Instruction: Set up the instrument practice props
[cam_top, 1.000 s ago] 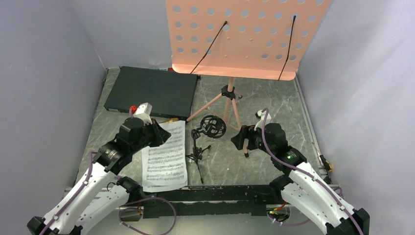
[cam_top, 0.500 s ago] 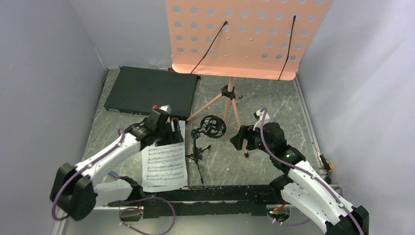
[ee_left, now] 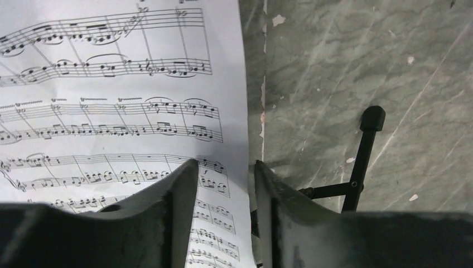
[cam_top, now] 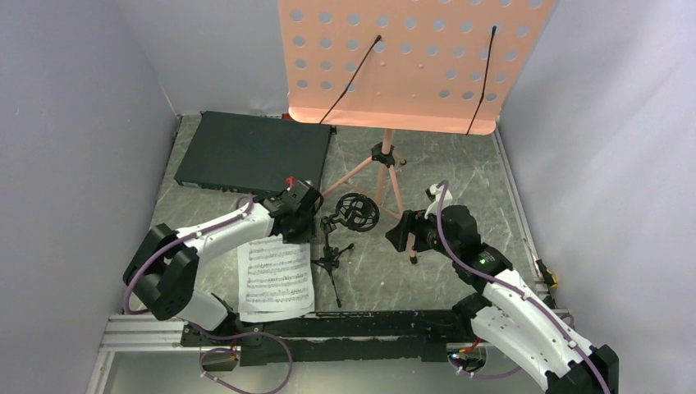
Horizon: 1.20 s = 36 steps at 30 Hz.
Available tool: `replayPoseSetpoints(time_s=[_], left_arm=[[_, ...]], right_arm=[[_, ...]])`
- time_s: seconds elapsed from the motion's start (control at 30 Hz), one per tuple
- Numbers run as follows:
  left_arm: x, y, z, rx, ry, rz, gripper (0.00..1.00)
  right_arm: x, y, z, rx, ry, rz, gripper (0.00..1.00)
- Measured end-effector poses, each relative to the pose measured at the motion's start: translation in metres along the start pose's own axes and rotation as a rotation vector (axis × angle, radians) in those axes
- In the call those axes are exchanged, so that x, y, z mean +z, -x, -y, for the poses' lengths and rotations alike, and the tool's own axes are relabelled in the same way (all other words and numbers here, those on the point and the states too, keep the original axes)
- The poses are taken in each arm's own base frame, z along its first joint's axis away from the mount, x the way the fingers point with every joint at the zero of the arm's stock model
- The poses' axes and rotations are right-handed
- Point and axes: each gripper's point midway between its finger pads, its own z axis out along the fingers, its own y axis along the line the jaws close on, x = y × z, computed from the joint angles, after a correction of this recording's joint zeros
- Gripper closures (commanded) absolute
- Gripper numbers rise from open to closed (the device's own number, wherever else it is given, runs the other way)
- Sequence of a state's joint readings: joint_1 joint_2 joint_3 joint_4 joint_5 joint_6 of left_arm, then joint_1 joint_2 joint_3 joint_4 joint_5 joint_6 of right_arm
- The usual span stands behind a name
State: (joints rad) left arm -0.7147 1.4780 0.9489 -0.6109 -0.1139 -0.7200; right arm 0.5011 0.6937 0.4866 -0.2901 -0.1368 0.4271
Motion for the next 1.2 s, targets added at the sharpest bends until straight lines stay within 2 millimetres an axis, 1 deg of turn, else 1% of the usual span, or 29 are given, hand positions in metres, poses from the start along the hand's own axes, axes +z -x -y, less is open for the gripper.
replayPoseSetpoints(time_s=[0.03, 0.07, 0.17, 0.3, 0.53, 0.63, 0.73, 0.77, 0.9, 0.97, 1.0, 1.07, 1.1, 1.17, 1.2], left_arm=[[0.0, 0.001, -0.002, -0.003, 0.009, 0.004, 0.67], [-0.001, 0.001, -0.003, -0.006, 0.016, 0.01, 0.79], [-0.008, 0.005, -0.004, -0.023, 0.016, 0.034, 0.96], [-0.023, 0.012, -0.004, -0.038, -0.002, 0.079, 0.97], [-0.046, 0.013, -0.005, -0.043, -0.058, 0.129, 0.97], [-0.063, 0.016, -0.001, -0.038, -0.112, 0.17, 0.97], [-0.094, 0.024, 0.008, -0.016, -0.215, 0.247, 0.97], [-0.108, 0.028, 0.011, -0.009, -0.258, 0.282, 0.97], [-0.169, 0.038, 0.024, 0.051, -0.453, 0.445, 0.97], [-0.204, 0.041, 0.028, 0.087, -0.542, 0.532, 0.97], [-0.218, 0.042, 0.03, 0.098, -0.573, 0.563, 0.97], [-0.256, 0.047, 0.032, 0.127, -0.643, 0.651, 0.97], [-0.27, 0.049, 0.032, 0.141, -0.666, 0.685, 0.97], [-0.311, 0.054, 0.034, 0.17, -0.73, 0.772, 0.97], [-0.324, 0.056, 0.035, 0.179, -0.751, 0.8, 0.97]], right_arm=[[0.0, 0.0, 0.0, 0.001, 0.0, 0.0, 0.13], [0.0, 0.0, 0.0, 0.001, 0.0, 0.0, 0.13], [0.001, 0.0, -0.001, 0.004, 0.004, -0.003, 0.13], [0.002, -0.002, -0.001, 0.01, 0.007, -0.012, 0.13], [0.002, -0.003, -0.003, 0.013, 0.016, -0.017, 0.12], [0.001, -0.002, -0.004, 0.012, 0.019, -0.01, 0.09], [-0.002, 0.001, -0.006, 0.01, 0.026, 0.004, 0.08], [-0.004, 0.002, -0.006, 0.009, 0.03, 0.011, 0.07], [-0.008, 0.006, -0.01, 0.013, 0.045, 0.029, 0.06], [-0.012, 0.011, -0.014, 0.016, 0.054, 0.04, 0.05], [-0.014, 0.014, -0.016, 0.017, 0.059, 0.047, 0.05], [-0.021, 0.023, -0.023, 0.017, 0.078, 0.072, 0.03], [-0.025, 0.03, -0.027, 0.02, 0.089, 0.089, 0.03], [-0.037, 0.045, -0.037, 0.025, 0.115, 0.131, 0.02], [-0.044, 0.054, -0.043, 0.026, 0.129, 0.155, 0.02]])
